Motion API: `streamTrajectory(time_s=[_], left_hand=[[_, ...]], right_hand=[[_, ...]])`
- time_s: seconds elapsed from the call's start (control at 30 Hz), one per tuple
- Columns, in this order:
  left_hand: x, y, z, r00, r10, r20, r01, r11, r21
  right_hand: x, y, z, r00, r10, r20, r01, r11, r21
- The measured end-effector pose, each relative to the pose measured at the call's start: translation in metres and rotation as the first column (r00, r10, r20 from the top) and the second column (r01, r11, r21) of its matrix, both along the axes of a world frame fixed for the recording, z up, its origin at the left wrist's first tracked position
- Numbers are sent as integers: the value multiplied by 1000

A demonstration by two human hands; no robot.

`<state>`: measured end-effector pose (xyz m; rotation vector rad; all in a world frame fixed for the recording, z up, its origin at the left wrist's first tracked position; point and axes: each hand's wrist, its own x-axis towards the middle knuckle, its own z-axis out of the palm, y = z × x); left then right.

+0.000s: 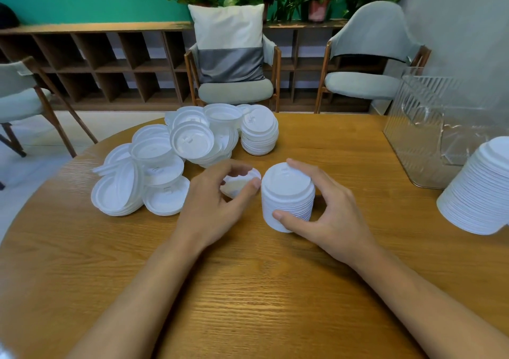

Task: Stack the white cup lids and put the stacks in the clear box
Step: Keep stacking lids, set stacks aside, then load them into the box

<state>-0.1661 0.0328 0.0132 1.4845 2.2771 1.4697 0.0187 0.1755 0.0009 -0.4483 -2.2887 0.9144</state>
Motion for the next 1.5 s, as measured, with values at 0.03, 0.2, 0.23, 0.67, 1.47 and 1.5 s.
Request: streamTrajectory(time_s=[0.03,0.2,0.23,0.67,1.47,1.5], left_hand=[[-5,0,-3,999,26,-44,-29,998,-56],[-17,0,-14,977,-13,-211,-41,968,-249],[-17,0,-14,973,-6,-231,-47,974,-223],[-5,2,-2,993,97,60,-101,992,72],[20,11,5,929,-38,369,-47,974,220],[21,11,6,938,-36,344,-39,977,211]], right_hand=[[1,1,0,1000,-17,-2,17,1000,6],[2,4,1,999,-30,10,30,1000,10],[2,4,1,999,-31,10,31,999,10],[1,4,0,999,-32,19,33,999,-7],[-5,-12,5,992,127,12,-127,992,-20],[-5,-12,5,992,126,6,-126,992,-20]])
